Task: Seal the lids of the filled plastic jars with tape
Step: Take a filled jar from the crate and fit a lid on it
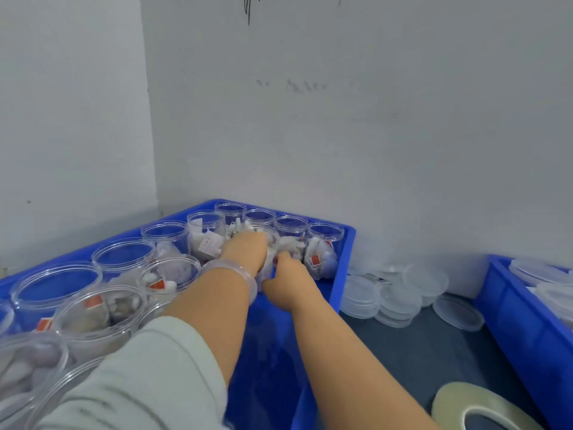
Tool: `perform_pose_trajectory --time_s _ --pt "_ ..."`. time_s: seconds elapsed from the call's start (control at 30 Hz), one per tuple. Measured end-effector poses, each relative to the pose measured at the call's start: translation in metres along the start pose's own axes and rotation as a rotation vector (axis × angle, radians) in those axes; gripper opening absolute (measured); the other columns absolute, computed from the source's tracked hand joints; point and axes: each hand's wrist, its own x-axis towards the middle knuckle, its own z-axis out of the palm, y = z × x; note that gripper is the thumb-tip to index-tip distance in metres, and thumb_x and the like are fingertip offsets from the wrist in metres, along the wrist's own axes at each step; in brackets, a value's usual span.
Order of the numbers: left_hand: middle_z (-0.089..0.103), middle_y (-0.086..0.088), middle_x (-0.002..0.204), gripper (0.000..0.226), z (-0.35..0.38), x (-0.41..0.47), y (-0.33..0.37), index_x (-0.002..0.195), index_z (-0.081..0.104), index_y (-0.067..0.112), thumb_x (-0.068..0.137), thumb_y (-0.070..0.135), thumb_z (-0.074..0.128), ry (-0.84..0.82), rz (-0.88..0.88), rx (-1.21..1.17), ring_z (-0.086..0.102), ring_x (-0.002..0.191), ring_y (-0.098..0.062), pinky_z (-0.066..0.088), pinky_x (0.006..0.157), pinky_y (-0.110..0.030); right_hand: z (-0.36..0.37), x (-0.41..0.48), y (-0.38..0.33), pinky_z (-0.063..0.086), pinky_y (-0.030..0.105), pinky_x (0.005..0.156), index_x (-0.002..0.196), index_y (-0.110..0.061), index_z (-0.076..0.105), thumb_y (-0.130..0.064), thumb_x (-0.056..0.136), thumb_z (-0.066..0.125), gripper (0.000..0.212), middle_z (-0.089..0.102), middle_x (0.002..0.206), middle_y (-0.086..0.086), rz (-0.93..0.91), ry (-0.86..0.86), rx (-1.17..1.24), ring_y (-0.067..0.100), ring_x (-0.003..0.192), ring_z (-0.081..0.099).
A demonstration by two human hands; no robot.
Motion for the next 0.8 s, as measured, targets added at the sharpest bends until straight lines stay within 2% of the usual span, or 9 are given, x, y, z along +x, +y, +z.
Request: perform_pose_trajectory --time_s 0.1,0.17,0.27,0.33,0.4,0.5,0.6,0.7,0.8 --pt "0.062 -0.010 0.118 0.021 -0.022 -0.025 0.015 0.110 0.063 0.011 0.092 0.013 0.051 0.180 0.229 0.053 0.057 0.096 -0.024 0.043 0.075 -0.034 -0.003 -0.005 -0.001 0.036 0.039 0.101 0.143 -0.008 0.019 -0.027 0.085 0.063 0.075 0.033 0.139 0.017 0.008 0.224 0.139 0.033 0.129 0.035" --pt "0.065 -0.009 0.109 0.016 -0.041 -0.048 0.030 0.097 0.063 0.014 0.094 0.021 0.049 0.318 0.334 0.019 0.058 0.091 -0.026 0.042 0.071 -0.032 -0.011 -0.009 -0.005 0.033 0.042 0.107 0.149 -0.010 0.009 -0.032 0.083 0.065 0.090 0.029 0.144 0.016 0.075 0.478 0.275 0.033 0.132 0.032" --pt "0.062 -0.004 0.087 0.039 -0.067 -0.088 0.056 0.076 0.055 0.020 0.096 0.049 0.038 0.577 0.493 0.017 0.056 0.082 -0.028 0.037 0.066 -0.031 -0.028 -0.022 -0.005 0.023 0.037 0.112 0.151 -0.011 0.002 -0.034 0.086 0.058 0.088 0.027 0.150 0.010 0.096 0.798 0.384 0.025 0.138 0.025" --pt "0.052 0.004 0.070 0.049 -0.079 -0.112 0.072 0.066 0.052 0.019 0.093 0.057 0.036 0.764 0.612 -0.084 0.050 0.069 -0.023 0.033 0.060 -0.030 -0.045 -0.034 0.006 0.024 0.039 0.112 0.151 -0.014 0.001 -0.028 0.083 0.063 0.092 0.029 0.149 0.007 0.013 0.906 0.468 0.022 0.137 0.027" --pt "0.049 0.004 0.057 0.054 -0.083 -0.128 0.091 0.058 0.048 0.017 0.093 0.056 0.037 0.809 0.704 -0.258 0.047 0.059 -0.021 0.029 0.052 -0.030 -0.061 -0.054 0.026 0.031 0.040 0.111 0.151 -0.023 0.003 -0.025 0.074 0.073 0.104 0.026 0.150 0.004 -0.056 0.956 0.635 0.018 0.138 0.027" --pt "0.066 -0.007 0.076 0.046 -0.078 -0.134 0.126 0.075 0.064 0.010 0.093 0.045 0.038 0.759 0.800 -0.572 0.058 0.076 -0.030 0.044 0.064 -0.038 -0.066 -0.087 0.067 0.031 0.027 0.106 0.151 -0.030 -0.001 -0.044 0.059 0.079 0.123 0.019 0.153 -0.008 0.008 0.863 0.734 0.008 0.140 0.022" --pt "0.067 -0.016 0.103 0.024 -0.058 -0.114 0.159 0.097 0.064 0.005 0.096 0.021 0.046 0.654 0.685 -0.641 0.058 0.097 -0.034 0.045 0.082 -0.038 -0.034 -0.125 0.111 0.039 0.024 0.099 0.148 -0.029 0.010 -0.048 0.052 0.078 0.119 0.031 0.138 -0.015 0.078 0.707 0.620 0.007 0.132 0.033" --pt "0.057 -0.016 0.128 0.030 -0.019 -0.091 0.175 0.123 0.055 0.005 0.096 0.012 0.043 0.257 0.544 -0.324 0.053 0.117 -0.033 0.041 0.093 -0.035 -0.001 -0.154 0.143 0.044 0.023 0.094 0.136 -0.042 0.024 -0.043 0.049 0.076 0.102 0.035 0.120 -0.028 0.028 0.659 0.488 0.000 0.120 0.039" --pt "0.053 -0.018 0.133 0.034 0.013 -0.079 0.180 0.126 0.052 -0.003 0.096 0.004 0.038 -0.012 0.476 0.034 0.054 0.114 -0.030 0.042 0.092 -0.032 0.010 -0.155 0.157 0.039 0.021 0.099 0.140 -0.038 0.027 -0.045 0.047 0.074 0.104 0.036 0.124 -0.023 0.024 0.685 0.419 -0.002 0.126 0.029"
